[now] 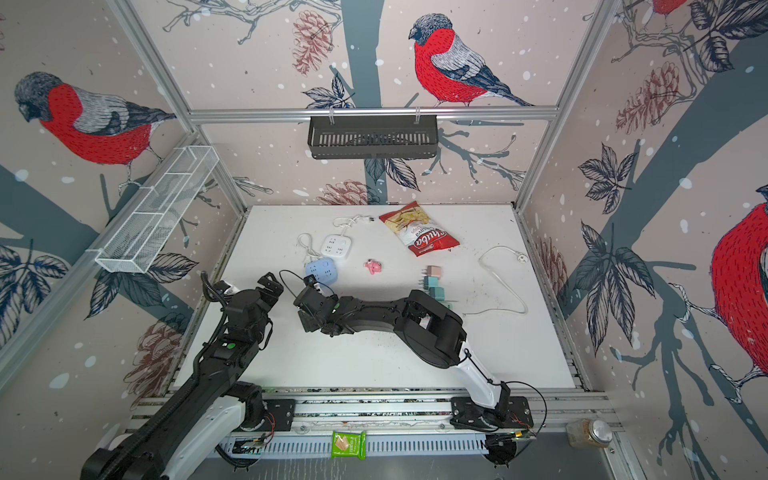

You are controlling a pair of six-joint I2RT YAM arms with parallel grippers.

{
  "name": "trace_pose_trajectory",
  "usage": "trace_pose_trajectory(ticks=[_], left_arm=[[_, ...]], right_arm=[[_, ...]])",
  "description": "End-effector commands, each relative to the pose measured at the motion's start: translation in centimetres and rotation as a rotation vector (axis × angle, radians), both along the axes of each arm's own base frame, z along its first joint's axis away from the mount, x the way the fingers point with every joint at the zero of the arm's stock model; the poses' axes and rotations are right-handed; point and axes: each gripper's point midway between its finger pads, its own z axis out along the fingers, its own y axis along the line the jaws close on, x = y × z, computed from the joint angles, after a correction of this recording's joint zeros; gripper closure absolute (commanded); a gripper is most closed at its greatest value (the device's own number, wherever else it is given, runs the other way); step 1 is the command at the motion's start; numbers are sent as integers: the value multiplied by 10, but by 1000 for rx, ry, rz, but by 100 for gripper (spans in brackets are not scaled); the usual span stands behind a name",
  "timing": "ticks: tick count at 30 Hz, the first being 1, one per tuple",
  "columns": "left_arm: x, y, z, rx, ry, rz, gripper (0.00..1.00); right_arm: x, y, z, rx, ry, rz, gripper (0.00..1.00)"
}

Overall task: Insert the plug
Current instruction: 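Reach the right gripper to a teal adapter and close on it, then lift the teal adapter with the right gripper and carry it toward center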

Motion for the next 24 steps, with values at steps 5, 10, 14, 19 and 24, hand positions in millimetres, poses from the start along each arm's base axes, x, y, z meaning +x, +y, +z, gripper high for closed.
trace_pose_trajectory(ticks=[5,10,14,19,24], left_arm=[[0,4,3,-18,-33,32,2],[0,4,2,-21,-36,34,3],[0,5,3,-17,-37,37,2],[-1,5,4,-18,-45,35,2],[-1,4,3,-19,-44,31,2]], right_arm=[[-14,2,-19,-31,31,5,27],[-20,-1,-29,-50,40,6,34],[-26,-4,-33,-52,46,12,41],[-29,-4,-31,-56,38,19,50],[-29,-3,-31,-51,40,22,58]])
